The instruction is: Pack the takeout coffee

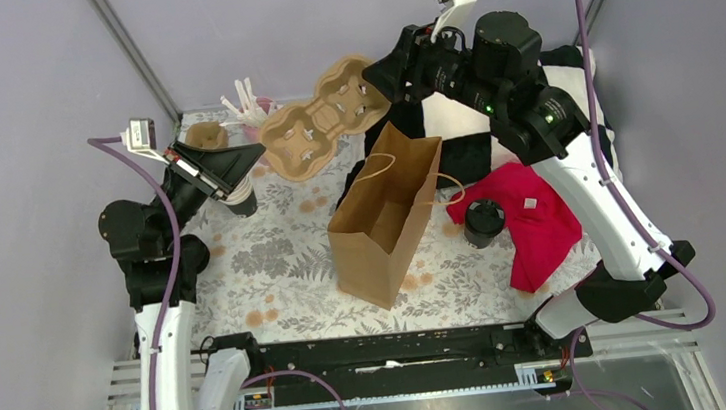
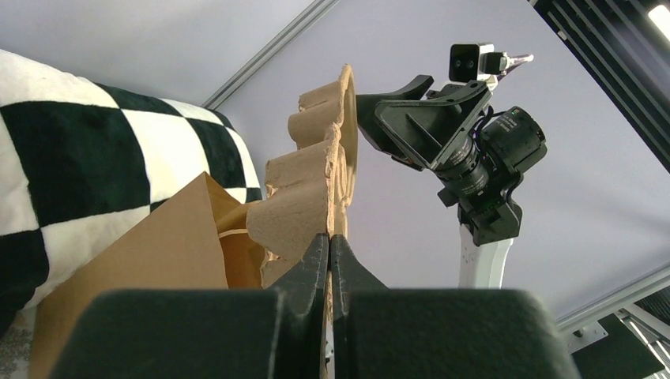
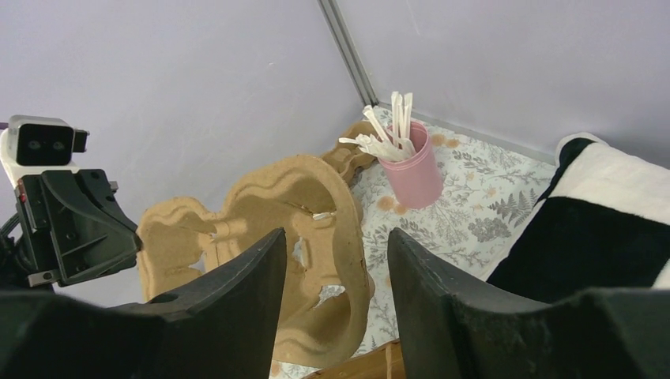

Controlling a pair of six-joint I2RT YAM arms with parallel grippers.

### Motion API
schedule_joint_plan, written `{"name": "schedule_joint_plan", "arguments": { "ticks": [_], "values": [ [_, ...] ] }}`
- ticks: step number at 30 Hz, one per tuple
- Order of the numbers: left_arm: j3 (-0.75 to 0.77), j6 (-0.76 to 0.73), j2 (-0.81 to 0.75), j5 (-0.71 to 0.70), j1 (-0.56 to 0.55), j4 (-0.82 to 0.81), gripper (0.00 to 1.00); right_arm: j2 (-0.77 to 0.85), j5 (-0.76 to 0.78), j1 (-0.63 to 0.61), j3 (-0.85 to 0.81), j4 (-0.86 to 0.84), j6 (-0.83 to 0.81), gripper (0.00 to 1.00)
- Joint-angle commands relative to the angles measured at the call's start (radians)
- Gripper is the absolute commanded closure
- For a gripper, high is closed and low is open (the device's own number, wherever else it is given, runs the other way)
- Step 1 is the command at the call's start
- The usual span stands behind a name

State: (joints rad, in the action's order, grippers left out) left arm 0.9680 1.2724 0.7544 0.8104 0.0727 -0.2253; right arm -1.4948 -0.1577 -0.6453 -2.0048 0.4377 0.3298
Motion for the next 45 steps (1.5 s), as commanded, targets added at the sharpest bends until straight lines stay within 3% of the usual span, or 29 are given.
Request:
{"name": "schedule_joint_plan", "arguments": {
  "ticks": [1, 25, 27, 32, 34, 40, 43, 45],
  "values": [
    [0.006, -0.002, -0.007, 0.022, -0.002, -0.032, 1.0, 0.018, 0.024, -0.002, 0.004, 0.002, -0.039, 0.45],
    [0.024, 0.007, -0.005, 0.042, -0.001, -0.032, 1.0, 0.06, 0.011, -0.003, 0.083, -0.035, -0.042, 0.52],
    [0.023, 0.006, -0.006, 0.039, -0.002, -0.032, 1.0, 0.065, -0.001, -0.003, 0.085, -0.04, -0.037, 0.56],
    [0.015, -0.015, 0.012, 0.075, -0.002, -0.011, 1.0, 0.09, -0.003, -0.002, 0.081, -0.043, -0.037, 0.82],
    [0.029, -0.073, 0.019, 0.073, -0.002, 0.061, 0.89, 0.112, 0.019, -0.003, 0.087, -0.034, -0.054, 0.84],
    [0.115, -0.373, 0.061, 0.062, -0.002, 0.394, 0.39, 0.255, 0.072, -0.003, 0.175, -0.028, -0.253, 0.98],
    [0.129, -0.457, 0.092, 0.099, -0.001, 0.448, 0.3, 0.325, 0.186, -0.002, 0.174, 0.01, -0.322, 1.0],
    [0.136, -0.496, 0.103, 0.119, -0.009, 0.448, 0.32, 0.364, 0.261, -0.002, 0.162, 0.045, -0.379, 1.0]
  ]
}}
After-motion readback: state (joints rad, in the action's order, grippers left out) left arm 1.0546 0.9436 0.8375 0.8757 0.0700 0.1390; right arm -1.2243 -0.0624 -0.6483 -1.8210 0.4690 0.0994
